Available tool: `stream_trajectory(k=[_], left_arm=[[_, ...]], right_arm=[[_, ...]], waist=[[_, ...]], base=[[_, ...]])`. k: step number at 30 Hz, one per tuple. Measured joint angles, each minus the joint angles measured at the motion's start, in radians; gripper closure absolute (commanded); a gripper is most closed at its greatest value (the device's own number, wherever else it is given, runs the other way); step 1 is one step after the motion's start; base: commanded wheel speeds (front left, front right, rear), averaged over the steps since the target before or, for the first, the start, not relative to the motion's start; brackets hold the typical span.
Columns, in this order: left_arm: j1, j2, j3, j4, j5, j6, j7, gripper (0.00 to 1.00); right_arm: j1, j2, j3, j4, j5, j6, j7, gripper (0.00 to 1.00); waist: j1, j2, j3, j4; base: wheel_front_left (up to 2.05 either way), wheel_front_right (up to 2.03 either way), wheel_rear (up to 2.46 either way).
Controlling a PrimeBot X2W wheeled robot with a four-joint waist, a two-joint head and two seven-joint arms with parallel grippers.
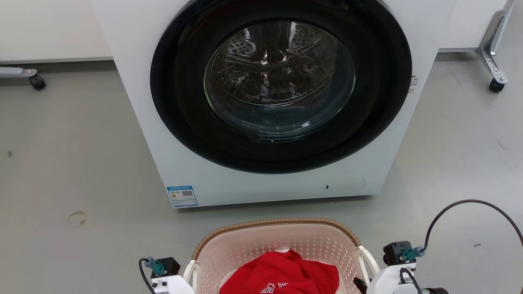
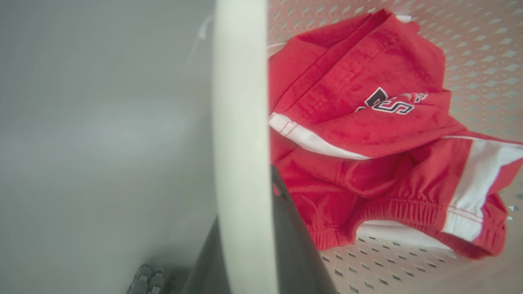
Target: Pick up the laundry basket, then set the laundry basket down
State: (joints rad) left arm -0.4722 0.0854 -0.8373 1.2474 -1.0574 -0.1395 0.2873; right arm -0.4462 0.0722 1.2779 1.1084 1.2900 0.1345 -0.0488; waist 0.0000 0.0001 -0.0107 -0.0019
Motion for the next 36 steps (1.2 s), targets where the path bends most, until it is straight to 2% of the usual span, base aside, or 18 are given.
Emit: stream_trajectory(k=[36], left_arm=[[0.0,0.001,-0.009,0.0,-0.009,0.004,0.004,1.0]], right_arm=[[0.0,0.0,0.001,0.0,-0.006,0.0,0.0,1.0]], waist=[[0.0,0.0,0.005,0.003]], base=[[0.0,0.0,0.0]])
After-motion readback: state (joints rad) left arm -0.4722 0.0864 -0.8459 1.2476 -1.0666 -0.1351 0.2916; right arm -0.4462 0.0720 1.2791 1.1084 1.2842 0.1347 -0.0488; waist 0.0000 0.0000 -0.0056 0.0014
